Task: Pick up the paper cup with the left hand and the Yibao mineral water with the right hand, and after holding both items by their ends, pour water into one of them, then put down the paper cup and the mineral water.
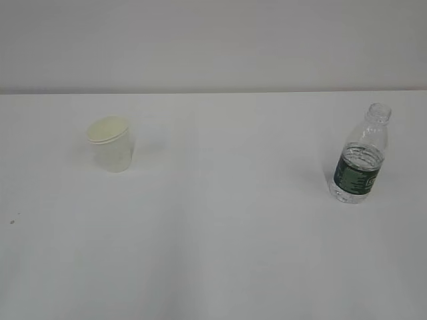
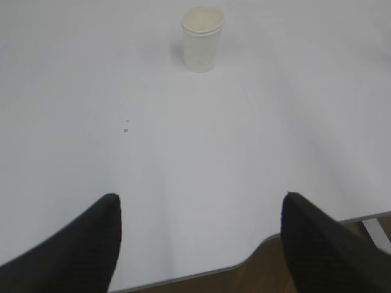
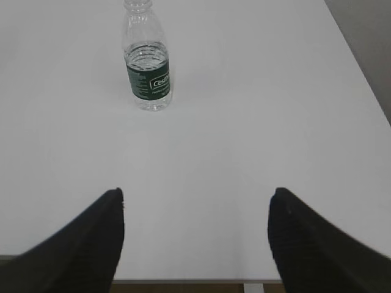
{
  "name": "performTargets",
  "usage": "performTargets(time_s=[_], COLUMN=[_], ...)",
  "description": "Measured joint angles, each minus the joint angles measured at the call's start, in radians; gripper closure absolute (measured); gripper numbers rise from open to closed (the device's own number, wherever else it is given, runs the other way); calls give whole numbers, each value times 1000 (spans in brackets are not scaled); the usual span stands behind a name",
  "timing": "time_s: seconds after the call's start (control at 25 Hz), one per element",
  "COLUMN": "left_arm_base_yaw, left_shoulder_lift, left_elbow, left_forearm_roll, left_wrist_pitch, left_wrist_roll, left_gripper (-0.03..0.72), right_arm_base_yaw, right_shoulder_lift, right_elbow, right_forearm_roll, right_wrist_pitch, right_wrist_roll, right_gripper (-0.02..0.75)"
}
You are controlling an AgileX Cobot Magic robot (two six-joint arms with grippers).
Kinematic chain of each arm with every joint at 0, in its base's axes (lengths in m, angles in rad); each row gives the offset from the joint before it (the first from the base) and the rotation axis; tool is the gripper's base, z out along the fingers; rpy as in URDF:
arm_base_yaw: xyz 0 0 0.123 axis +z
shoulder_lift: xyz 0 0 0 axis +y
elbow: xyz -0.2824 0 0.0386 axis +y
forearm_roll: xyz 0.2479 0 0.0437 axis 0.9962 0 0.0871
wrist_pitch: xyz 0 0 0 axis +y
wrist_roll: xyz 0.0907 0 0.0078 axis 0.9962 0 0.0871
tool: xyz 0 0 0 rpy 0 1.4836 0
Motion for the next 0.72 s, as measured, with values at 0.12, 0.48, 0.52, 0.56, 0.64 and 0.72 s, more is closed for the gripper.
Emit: performTargets(time_s=[0.12,0.48,0.52,0.56,0.64,0.72], left_arm_base_yaw=[0,0,0,0,0,0], left_shoulder_lift=[0,0,0,0,0,0], left_elbow=[0,0,0,0,0,0], left_forearm_roll=[0,0,0,0,0,0], left_wrist_pitch=[0,0,0,0,0,0], left_wrist_roll=[0,0,0,0,0,0], left_gripper=[107,115,115,116,116,118], right_arm_base_yaw=[0,0,0,0,0,0], right_shoulder_lift=[0,0,0,0,0,0], right_elbow=[0,0,0,0,0,0], right_forearm_roll=[0,0,0,0,0,0], right_wrist_pitch=[0,0,0,0,0,0], right_wrist_roll=[0,0,0,0,0,0], right_gripper=[184,185,185,185,185,185])
